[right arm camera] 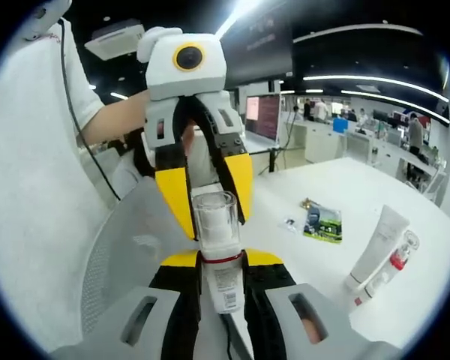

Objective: Arrange the skincare products in the storage area until every visible bottle or jar stands upright without overlapping.

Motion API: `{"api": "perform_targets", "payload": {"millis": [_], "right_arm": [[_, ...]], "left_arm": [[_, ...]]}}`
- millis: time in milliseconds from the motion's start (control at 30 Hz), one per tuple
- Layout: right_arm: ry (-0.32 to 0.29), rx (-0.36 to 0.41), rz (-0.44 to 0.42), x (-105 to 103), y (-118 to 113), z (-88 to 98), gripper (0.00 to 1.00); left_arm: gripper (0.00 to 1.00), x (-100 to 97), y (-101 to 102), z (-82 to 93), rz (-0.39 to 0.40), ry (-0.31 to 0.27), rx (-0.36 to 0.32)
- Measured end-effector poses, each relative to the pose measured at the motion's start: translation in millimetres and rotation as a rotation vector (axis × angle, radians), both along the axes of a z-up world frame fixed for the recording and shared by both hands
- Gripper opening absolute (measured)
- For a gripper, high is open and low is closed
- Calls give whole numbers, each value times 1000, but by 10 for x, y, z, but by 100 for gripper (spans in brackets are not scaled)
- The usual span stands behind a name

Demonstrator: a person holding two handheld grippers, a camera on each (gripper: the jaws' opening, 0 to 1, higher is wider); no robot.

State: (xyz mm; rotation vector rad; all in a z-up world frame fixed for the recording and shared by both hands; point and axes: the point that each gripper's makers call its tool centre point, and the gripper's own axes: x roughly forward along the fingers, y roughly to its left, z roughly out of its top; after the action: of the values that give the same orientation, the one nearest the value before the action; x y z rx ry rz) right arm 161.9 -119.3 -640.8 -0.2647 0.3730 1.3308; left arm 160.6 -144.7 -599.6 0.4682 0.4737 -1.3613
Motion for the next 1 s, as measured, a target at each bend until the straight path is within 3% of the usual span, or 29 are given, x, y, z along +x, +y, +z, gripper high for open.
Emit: {"api": "perform_targets", "payload": {"millis": [233, 700, 1000], "right_arm": [[27, -23, -83, 159, -85, -101, 22], [111, -85, -239, 342, -320, -406, 49], [164, -109, -354, 515, -536, -595, 71]], "left_arm": [[23, 150, -106, -90, -31, -14, 55], [23, 477, -254, -456, -94, 0, 157], [24, 949, -262, -804, -39, 20, 191]]}}
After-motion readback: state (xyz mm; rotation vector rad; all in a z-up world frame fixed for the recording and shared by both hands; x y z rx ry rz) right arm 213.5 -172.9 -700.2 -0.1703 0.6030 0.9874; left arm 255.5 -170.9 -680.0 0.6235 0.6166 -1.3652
